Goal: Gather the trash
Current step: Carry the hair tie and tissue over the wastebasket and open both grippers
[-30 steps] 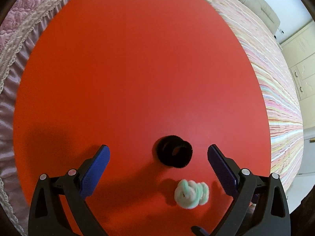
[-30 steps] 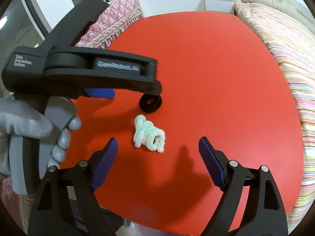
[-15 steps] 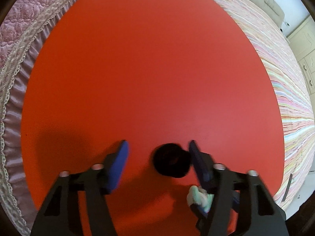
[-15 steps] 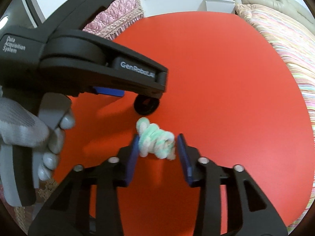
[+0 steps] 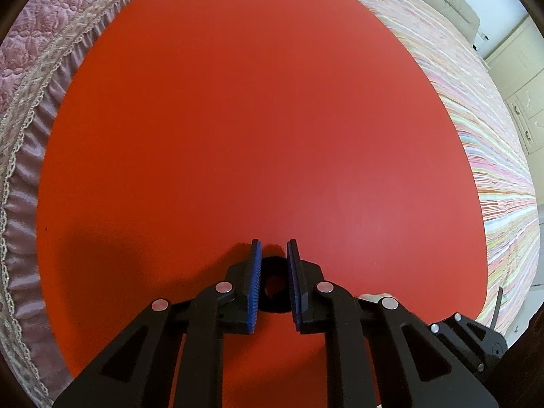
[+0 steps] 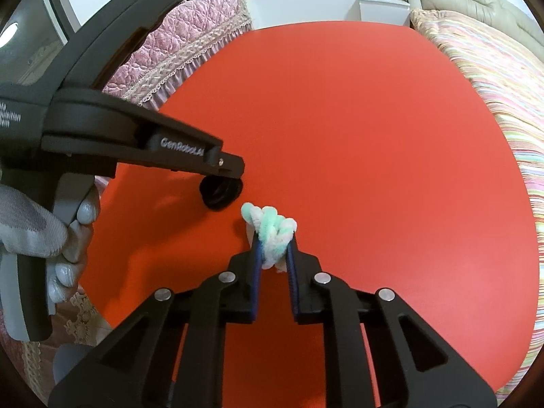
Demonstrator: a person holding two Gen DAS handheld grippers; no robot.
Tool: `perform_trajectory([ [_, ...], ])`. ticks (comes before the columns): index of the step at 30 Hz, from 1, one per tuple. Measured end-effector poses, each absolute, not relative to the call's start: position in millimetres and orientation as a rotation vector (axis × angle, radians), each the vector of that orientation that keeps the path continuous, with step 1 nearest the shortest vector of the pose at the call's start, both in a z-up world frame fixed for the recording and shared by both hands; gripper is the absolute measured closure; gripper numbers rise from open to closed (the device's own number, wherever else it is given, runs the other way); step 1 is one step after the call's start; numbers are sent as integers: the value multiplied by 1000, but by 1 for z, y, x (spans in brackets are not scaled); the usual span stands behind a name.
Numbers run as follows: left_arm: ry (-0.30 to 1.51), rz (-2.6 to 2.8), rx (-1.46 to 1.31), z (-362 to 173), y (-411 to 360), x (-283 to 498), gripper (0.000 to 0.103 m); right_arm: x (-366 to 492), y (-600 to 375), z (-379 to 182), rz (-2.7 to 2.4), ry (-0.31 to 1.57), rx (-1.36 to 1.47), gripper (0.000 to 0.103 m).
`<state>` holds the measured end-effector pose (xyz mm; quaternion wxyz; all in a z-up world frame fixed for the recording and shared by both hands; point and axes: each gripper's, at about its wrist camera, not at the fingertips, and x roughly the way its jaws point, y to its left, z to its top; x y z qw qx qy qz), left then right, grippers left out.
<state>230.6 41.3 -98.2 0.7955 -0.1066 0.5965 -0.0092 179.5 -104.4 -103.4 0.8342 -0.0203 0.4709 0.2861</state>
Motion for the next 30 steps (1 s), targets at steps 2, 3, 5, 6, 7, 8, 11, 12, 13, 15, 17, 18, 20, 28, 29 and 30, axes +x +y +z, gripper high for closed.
perform_trajectory([
  [2, 1276, -23, -223, -96, 35, 233, 89, 176, -105, -100, 607, 995, -48, 91],
  [3, 1271, -24, -219, -94, 35, 231, 89, 171, -103, -98, 607, 994, -50, 91],
  [5, 1261, -27, -213, -92, 33, 226, 89, 170, -104, -93, 609, 990, -59, 91],
  [6, 1255, -29, -207, -90, 25, 227, 89, 167, -103, -91, 610, 988, -65, 91],
  [7, 1246, -32, -202, -87, 22, 225, 89, 166, -104, -88, 611, 986, -71, 91],
  [8, 1238, -35, -199, -83, 21, 221, 89, 165, -106, -86, 612, 985, -76, 91],
  [11, 1217, -42, -182, -74, 21, 211, 89, 164, -111, -78, 617, 977, -98, 91],
  [12, 1209, -45, -179, -70, 20, 206, 89, 163, -113, -74, 619, 972, -108, 91],
  [13, 1200, -49, -175, -66, 19, 202, 89, 162, -114, -71, 620, 969, -114, 91],
  [15, 1182, -53, -163, -58, 17, 194, 89, 157, -119, -62, 621, 958, -129, 90],
  [17, 1167, -59, -162, -57, 11, 190, 89, 155, -124, -52, 621, 951, -139, 90],
  [18, 1156, -63, -153, -52, 9, 184, 89, 152, -126, -48, 621, 946, -145, 90],
  [20, 1140, -71, -146, -36, 9, 176, 89, 146, -132, -40, 625, 940, -154, 90],
  [28, 1070, -113, -118, -13, -13, 143, 89, 119, -149, -11, 637, 898, -205, 90],
  [29, 1061, -117, -111, -11, -14, 138, 89, 114, -152, -6, 639, 891, -215, 90],
  [30, 1051, -123, -106, -7, -17, 131, 89, 111, -154, -3, 641, 885, -221, 90],
])
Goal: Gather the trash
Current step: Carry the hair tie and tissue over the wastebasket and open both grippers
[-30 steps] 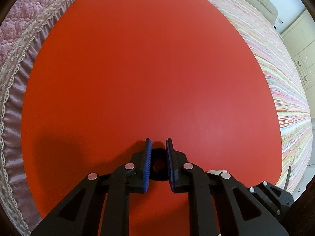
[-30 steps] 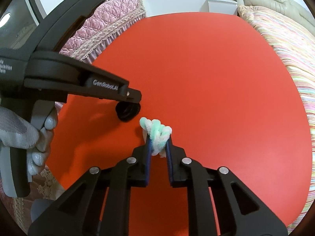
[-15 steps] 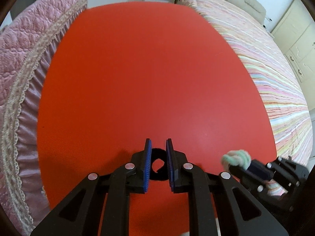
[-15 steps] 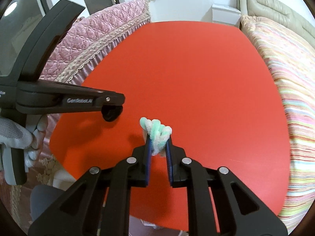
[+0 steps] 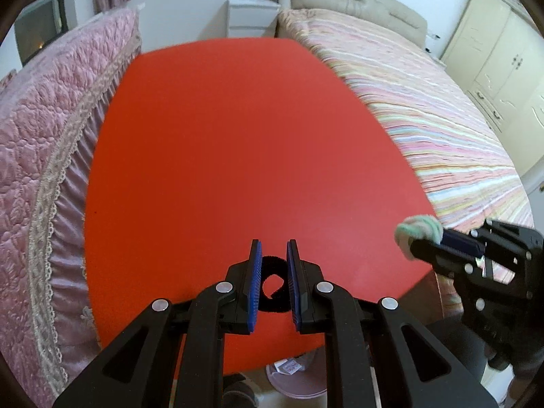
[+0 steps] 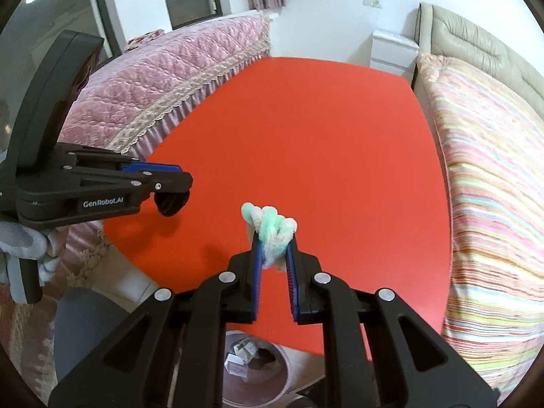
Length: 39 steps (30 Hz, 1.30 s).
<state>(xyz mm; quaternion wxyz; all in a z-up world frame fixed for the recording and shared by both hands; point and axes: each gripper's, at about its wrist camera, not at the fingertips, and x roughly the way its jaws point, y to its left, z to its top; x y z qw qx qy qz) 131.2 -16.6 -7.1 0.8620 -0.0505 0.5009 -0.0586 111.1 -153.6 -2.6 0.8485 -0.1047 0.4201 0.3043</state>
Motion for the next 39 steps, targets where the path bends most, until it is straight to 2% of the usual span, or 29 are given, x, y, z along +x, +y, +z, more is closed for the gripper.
perform_trajectory([
  [15, 929, -194, -34, 27, -37, 53, 89, 54, -185, 27, 715, 861, -292, 90],
  [27, 924, -261, -5, 21, -49, 9, 89, 13, -198, 33, 790, 877, -318, 90],
  [39, 953, -332, 20, 3, -64, -23, 89, -25, -211, 11, 857, 954, -318, 90],
])
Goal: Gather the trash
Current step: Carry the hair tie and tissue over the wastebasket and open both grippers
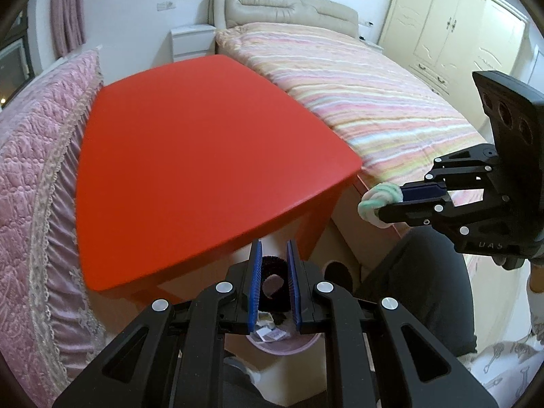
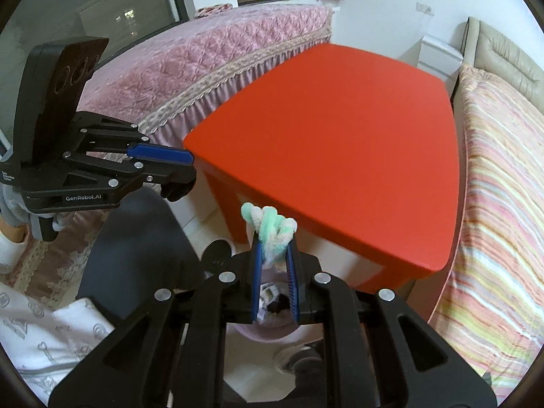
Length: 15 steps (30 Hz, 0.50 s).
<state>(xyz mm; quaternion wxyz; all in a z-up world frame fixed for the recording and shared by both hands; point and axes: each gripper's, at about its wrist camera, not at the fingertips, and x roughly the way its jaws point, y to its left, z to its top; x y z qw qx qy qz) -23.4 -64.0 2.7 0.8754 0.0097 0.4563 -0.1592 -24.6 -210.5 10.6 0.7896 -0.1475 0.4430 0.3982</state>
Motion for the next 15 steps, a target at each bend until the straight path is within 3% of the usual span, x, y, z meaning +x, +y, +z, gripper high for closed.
perform_trajectory([
  [15, 989, -371, 34, -13, -76, -29, 87, -37, -217, -7, 877, 1013, -303, 87],
])
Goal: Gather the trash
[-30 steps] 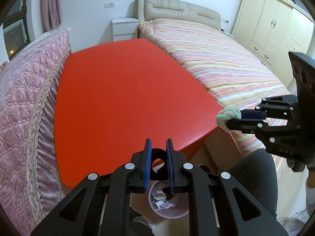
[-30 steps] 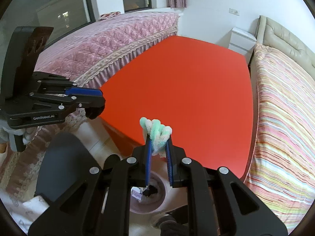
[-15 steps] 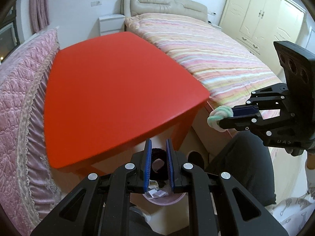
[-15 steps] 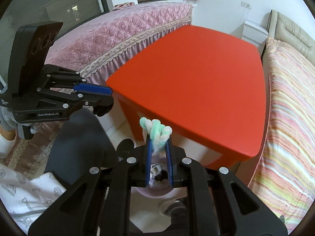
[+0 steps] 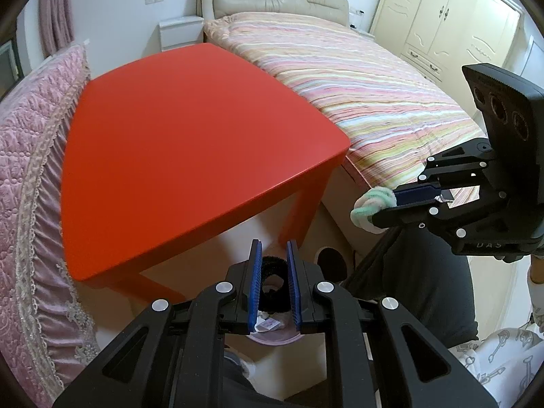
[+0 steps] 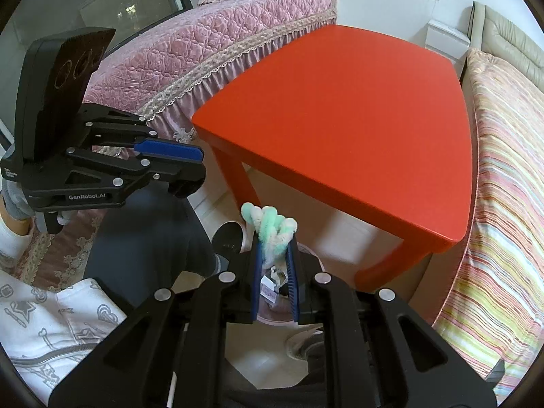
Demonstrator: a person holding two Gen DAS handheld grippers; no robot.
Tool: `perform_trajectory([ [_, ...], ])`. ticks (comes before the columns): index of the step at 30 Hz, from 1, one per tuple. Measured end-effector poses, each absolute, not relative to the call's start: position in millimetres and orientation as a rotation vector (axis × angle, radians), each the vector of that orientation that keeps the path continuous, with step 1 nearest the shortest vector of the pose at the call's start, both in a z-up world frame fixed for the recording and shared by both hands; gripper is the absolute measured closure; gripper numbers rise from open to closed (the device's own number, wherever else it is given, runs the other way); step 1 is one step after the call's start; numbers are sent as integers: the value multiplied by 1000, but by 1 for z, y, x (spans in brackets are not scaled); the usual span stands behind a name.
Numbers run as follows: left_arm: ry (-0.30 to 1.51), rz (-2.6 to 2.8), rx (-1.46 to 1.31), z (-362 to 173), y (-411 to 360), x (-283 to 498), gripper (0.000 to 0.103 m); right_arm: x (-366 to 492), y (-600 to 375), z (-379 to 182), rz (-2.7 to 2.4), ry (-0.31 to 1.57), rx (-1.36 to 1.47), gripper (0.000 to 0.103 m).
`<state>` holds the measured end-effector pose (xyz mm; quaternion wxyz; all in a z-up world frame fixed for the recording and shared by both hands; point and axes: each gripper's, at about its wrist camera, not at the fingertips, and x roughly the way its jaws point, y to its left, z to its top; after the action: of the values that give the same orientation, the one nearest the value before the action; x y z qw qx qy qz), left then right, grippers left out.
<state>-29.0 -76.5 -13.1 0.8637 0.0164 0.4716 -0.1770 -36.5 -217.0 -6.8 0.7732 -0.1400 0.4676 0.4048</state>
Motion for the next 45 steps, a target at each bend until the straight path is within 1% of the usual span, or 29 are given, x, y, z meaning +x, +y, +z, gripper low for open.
perform_trajectory([
  [1, 990, -372, 35, -14, -77, -29, 86, -36, -217, -7, 876, 1012, -303, 86],
  [2, 991, -372, 33, -14, -76, -29, 85, -36, -217, -7, 879, 1015, -301, 81],
  [3, 991, -374, 30, -14, -77, -29, 80, -36, -217, -7, 877, 1015, -301, 77],
  [4, 994, -372, 26, -15, -76, -29, 74, -36, -218, -7, 873, 1015, -300, 65],
  [5, 992, -367, 22, -15, -75, -28, 54, -35, -219, -8, 864, 1013, -299, 49],
  [6, 987, -358, 18, -15, -73, -28, 37, -34, -220, -8, 856, 1012, -299, 43],
  [7, 983, -351, 11, -15, -71, -28, 31, -33, -221, -8, 851, 1011, -298, 32],
  [8, 982, -345, 5, -16, -69, -28, 21, -32, -222, -8, 843, 1009, -295, 24],
  [9, 978, -331, 3, -16, -67, -28, 14, -32, -223, -8, 839, 1009, -291, 20],
  [10, 975, -326, -1, -16, -66, -29, 14, -31, -224, -8, 834, 1009, -287, 12],
  [12, 975, -312, -15, -17, -62, -29, 9, -30, -225, -8, 826, 1011, -281, 10],
  [14, 976, -308, -25, -17, -60, -29, 8, -28, -225, -9, 821, 1012, -271, 6],
  [20, 979, -282, -38, -18, -52, -28, 8, -27, -225, -8, 800, 1002, -260, 3],
  [34, 956, -261, -60, -14, -41, -25, 8, -16, -229, -6, 760, 1000, -212, 3],
  [45, 874, -168, -35, 8, -23, -1, 8, 20, -221, 24, 661, 896, -197, 3],
])
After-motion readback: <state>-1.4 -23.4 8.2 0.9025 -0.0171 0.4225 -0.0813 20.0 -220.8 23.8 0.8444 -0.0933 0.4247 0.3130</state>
